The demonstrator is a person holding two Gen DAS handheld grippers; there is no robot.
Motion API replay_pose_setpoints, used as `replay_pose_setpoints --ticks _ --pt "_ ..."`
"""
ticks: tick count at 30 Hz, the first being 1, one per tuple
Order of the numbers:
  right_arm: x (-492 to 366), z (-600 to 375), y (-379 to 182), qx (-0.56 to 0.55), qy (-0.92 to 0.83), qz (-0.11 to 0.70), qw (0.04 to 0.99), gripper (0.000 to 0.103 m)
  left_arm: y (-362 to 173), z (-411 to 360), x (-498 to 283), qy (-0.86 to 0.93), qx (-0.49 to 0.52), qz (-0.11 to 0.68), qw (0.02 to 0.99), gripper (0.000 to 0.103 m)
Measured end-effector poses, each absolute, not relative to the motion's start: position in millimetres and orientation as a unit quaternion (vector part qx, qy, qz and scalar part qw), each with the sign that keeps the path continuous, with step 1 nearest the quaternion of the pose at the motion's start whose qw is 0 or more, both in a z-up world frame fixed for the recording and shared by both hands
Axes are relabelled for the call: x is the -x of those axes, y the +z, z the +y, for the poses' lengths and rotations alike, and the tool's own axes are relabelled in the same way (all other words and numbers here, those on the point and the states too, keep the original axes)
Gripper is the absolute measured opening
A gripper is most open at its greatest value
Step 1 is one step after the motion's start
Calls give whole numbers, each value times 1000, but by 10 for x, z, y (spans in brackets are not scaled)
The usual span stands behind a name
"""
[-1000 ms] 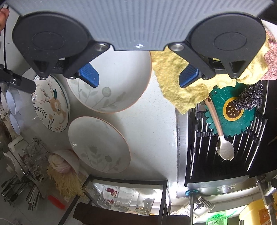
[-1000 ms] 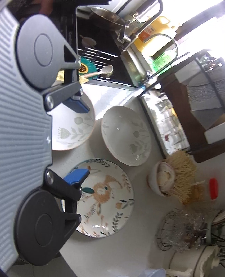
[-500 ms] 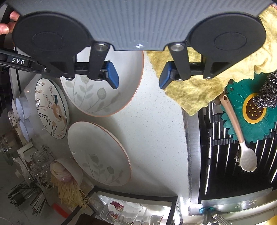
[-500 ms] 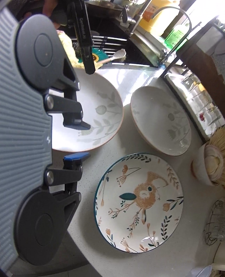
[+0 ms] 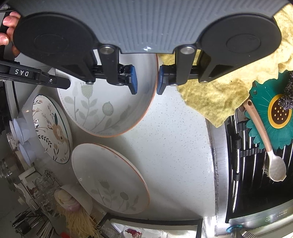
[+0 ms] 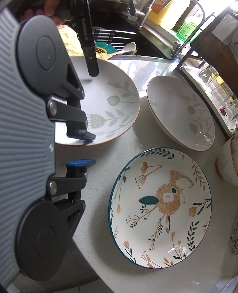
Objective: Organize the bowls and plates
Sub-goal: 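Close the left gripper on the bowl rim while the right gripper closes beside it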
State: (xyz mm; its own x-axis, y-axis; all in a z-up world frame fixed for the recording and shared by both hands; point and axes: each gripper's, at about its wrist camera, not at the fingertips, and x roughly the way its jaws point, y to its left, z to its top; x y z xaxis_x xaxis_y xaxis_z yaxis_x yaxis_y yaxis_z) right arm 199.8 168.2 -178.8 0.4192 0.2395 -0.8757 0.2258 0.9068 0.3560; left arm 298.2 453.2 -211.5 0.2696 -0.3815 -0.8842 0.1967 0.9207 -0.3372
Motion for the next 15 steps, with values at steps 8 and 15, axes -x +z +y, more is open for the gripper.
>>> replay_pose_setpoints --ticks 8,15 --pt "-2062 1716 -1787 -205 20 538 818 12 -2103 4498 -3004 -185 83 577 791 25" --pt "-2076 1726 -1721 -207 33 529 823 12 -1994 4489 -2975 -180 63 566 802 26"
